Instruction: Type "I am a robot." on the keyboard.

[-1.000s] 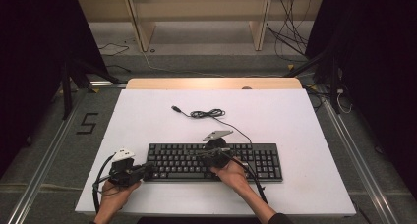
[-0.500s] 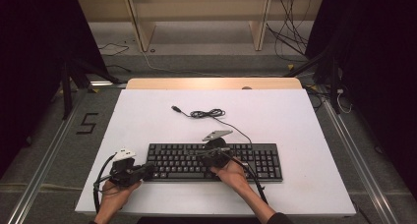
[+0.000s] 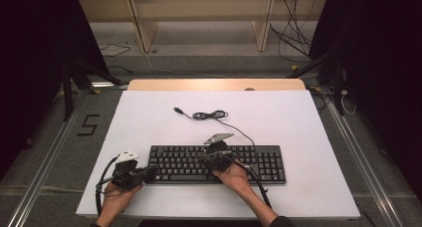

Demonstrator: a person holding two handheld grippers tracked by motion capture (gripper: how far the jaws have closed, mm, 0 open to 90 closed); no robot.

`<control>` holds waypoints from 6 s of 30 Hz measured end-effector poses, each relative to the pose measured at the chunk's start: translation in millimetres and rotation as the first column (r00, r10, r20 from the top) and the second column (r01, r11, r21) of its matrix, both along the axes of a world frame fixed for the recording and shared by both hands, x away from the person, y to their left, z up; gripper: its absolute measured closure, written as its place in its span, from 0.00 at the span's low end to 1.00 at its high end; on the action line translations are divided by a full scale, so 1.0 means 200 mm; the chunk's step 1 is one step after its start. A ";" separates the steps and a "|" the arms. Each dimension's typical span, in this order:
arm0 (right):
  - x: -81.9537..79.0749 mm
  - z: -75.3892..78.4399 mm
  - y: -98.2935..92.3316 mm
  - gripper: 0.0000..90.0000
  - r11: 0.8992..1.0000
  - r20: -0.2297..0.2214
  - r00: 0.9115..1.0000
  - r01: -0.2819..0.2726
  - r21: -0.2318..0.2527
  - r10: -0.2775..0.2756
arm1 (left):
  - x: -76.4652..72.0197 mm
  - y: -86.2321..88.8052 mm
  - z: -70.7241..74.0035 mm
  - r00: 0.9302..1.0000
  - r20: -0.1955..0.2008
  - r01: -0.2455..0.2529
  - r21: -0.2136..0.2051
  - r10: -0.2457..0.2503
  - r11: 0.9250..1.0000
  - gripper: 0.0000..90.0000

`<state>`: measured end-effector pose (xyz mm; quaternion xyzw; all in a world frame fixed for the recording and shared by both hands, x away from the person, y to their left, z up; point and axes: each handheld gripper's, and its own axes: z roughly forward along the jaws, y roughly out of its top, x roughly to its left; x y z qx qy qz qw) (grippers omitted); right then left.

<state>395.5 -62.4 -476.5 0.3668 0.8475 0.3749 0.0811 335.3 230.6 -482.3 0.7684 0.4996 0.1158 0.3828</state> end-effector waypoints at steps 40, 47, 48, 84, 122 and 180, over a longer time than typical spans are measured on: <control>-0.02 0.10 -0.07 0.70 0.986 -0.002 1.000 -0.015 0.167 0.016 | -0.05 0.00 0.08 0.992 0.124 0.030 -0.158 -0.010 0.987 0.68; -0.04 0.11 -0.07 0.51 0.985 -0.007 0.999 -0.031 0.170 0.033 | -0.05 -0.01 0.09 0.991 0.135 0.019 -0.166 0.004 0.986 0.47; -0.05 0.11 -0.06 0.50 0.985 -0.001 0.999 -0.036 0.169 0.037 | -0.05 -0.01 0.09 0.990 0.142 0.017 -0.174 0.008 0.985 0.45; -0.25 0.06 -0.05 0.98 0.980 0.016 0.985 -0.172 0.098 0.172 | -0.07 0.00 0.11 0.978 0.211 0.043 -0.205 0.001 0.978 0.32; -0.24 -0.02 -0.02 1.00 0.986 -0.016 0.986 -0.166 0.019 0.167 | -0.08 -0.01 0.11 0.976 0.217 0.057 -0.199 -0.012 0.978 0.32; -0.25 0.14 -0.19 0.40 0.981 0.040 0.997 -0.073 0.180 0.067 | 0.07 -0.08 -0.01 0.998 0.060 0.008 -0.054 -0.004 0.999 0.99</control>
